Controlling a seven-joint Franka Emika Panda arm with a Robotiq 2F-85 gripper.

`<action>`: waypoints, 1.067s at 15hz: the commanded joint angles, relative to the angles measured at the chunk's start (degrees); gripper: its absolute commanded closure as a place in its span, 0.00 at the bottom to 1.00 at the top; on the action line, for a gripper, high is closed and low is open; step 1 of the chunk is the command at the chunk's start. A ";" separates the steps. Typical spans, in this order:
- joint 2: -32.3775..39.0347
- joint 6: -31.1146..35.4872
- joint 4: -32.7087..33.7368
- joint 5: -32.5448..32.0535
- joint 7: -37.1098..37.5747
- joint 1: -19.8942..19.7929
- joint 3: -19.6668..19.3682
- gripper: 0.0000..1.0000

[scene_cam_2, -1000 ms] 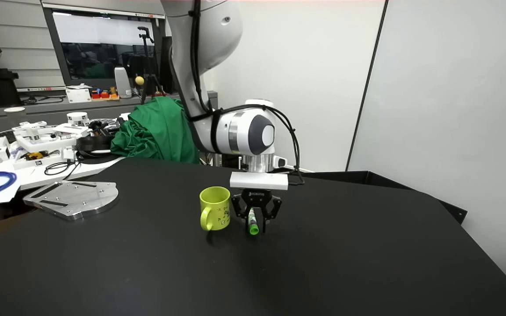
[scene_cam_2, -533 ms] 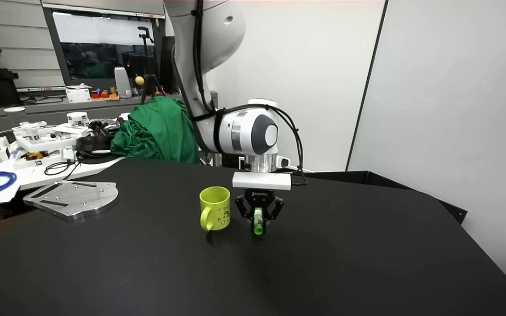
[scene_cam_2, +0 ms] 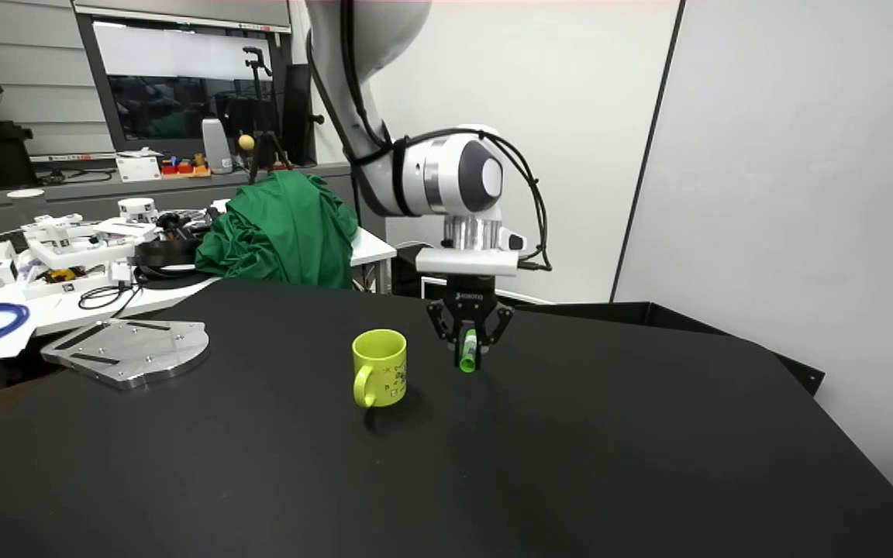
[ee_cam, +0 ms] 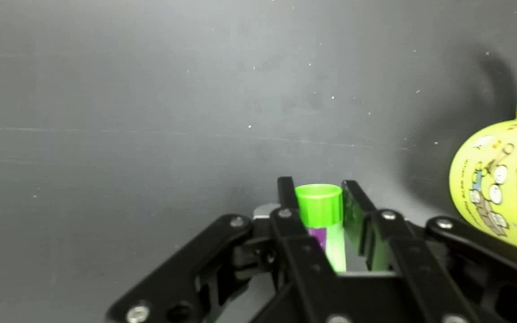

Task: Put the marker into the mug.

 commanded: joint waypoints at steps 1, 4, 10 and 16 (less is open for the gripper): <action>-1.34 -15.77 7.22 0.33 6.19 1.08 -0.83 0.93; -0.18 -29.96 14.19 1.17 9.38 1.00 -0.22 0.93; 8.24 -56.59 29.56 7.11 11.83 -0.10 2.40 0.93; 18.26 -70.95 43.62 14.28 17.40 0.08 4.13 0.93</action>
